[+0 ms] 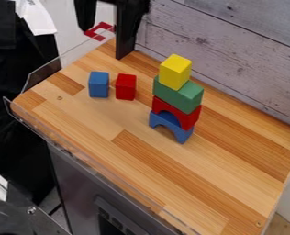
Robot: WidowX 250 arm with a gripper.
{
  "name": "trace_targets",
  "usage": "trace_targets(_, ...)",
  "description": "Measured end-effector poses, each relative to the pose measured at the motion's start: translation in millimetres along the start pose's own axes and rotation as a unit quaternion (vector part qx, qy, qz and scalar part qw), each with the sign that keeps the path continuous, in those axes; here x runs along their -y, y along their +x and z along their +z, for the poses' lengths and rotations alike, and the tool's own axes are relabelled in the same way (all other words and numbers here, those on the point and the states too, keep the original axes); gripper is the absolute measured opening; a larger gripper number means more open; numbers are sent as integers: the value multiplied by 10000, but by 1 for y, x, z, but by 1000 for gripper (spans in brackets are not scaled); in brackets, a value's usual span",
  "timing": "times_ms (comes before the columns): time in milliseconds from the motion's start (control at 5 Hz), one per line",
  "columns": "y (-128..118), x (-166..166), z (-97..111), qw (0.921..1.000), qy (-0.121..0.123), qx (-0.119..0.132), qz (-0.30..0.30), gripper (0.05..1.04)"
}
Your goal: Picked the yellow cube placed it on top of green rectangular shape
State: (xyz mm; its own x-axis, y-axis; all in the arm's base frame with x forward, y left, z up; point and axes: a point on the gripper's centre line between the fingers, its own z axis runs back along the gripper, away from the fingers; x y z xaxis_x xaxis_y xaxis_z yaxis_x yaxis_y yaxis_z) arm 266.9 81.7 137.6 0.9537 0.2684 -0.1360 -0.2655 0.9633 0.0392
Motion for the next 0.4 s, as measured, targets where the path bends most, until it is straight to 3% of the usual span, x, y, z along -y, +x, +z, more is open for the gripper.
trace_targets(200,2,-9,-20,9999,6,-113,108,1001)
trace_targets(400,1,-11,-32,9988,-303,-75,369,1001)
